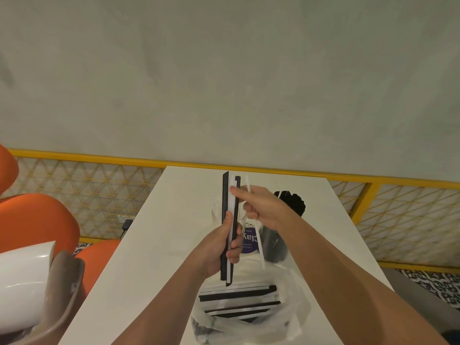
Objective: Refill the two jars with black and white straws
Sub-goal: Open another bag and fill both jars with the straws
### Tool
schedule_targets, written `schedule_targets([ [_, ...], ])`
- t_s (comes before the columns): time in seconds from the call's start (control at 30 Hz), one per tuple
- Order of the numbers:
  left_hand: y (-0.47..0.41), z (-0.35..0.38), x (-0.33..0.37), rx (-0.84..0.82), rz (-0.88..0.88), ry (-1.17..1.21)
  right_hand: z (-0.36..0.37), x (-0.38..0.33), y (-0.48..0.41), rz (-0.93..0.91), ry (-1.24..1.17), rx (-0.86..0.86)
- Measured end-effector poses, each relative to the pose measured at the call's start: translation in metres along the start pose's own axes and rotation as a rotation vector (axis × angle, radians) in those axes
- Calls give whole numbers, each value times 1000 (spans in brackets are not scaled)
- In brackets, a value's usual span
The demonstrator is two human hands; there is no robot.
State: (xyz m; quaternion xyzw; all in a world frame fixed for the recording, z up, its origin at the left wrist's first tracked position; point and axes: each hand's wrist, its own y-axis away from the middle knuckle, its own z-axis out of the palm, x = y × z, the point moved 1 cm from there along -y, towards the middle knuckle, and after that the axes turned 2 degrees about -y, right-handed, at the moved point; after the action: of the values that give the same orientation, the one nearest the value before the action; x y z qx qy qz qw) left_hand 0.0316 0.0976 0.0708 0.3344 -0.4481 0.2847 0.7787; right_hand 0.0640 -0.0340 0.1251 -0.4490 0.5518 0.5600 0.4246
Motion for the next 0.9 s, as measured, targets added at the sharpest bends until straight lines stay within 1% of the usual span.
schedule_targets([
  [0.1,-1,2,-1,24,-2,-99,5,7,-1,5,-30,-59],
  [0.27,-1,1,0,57,8,-151,10,9,-2,9,-88,-50],
  [0.33,-1,0,1,93,19,-170,11,9,-3,-10,-96,-14],
  [0.47,0,3,2,160,83,-251,13,8,-5,-32,-26,103],
  [0.6,-1,6,1,222,152,-318,14,9,-4,-79,-30,146],
  [0.77,-3,9,2,294,215,-402,18,10,-8,-133,94,237],
  [0.83,-5,7,1,324,225,-443,18,11,-11,-111,207,264],
  [0.9,-7,6,-1,343,230,-459,18,12,-13,-81,378,263],
])
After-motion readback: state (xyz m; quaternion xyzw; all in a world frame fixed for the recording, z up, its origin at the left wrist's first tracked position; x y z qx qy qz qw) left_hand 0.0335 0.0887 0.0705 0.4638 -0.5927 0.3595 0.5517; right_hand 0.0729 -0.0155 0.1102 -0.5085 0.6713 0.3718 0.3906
